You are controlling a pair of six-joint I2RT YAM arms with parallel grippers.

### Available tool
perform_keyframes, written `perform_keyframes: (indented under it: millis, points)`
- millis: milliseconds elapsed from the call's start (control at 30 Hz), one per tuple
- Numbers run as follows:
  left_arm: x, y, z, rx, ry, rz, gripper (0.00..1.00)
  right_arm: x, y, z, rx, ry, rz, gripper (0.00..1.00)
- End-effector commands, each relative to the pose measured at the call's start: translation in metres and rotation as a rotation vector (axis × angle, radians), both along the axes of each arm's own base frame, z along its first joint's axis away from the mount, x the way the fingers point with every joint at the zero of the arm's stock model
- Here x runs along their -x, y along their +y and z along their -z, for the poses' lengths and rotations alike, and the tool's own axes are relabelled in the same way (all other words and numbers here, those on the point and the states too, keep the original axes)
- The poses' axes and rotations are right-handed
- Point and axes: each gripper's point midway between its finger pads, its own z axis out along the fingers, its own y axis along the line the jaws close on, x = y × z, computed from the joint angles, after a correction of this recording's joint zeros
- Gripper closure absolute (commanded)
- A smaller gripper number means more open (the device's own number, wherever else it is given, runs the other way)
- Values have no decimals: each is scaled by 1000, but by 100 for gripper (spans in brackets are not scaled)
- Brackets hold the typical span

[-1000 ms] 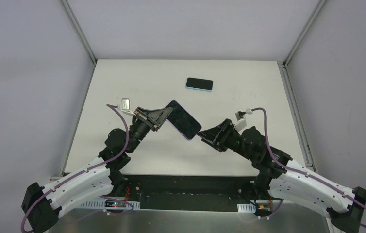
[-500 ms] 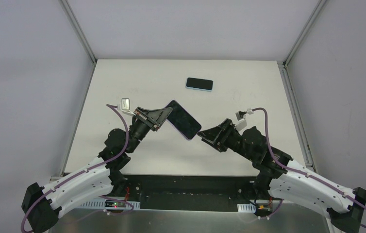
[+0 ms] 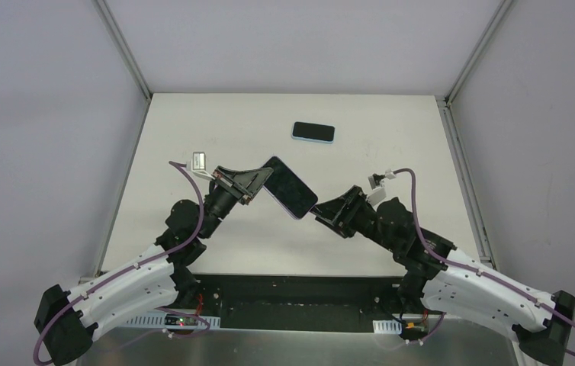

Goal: Take the phone out of the phone case
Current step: Remove the phone case from the phone.

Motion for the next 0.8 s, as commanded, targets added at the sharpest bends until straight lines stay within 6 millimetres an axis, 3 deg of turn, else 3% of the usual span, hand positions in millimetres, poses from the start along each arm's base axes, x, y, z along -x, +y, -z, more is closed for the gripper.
perform_keyframes:
  millis: [0,300,567,767]
  points:
    - [21,3,-62,148,-120,77,100,-8,5,-37,-104,-45,29,44]
    - [22,5,-58,150,-114,70,100,-13,3,-38,-171,-63,62,43]
    - [21,20,-60,159,-137,4,100,8,-3,-30,-91,-88,-34,40]
    - [22,21,-61,162,-140,6,100,10,-11,-40,-107,-117,-23,39]
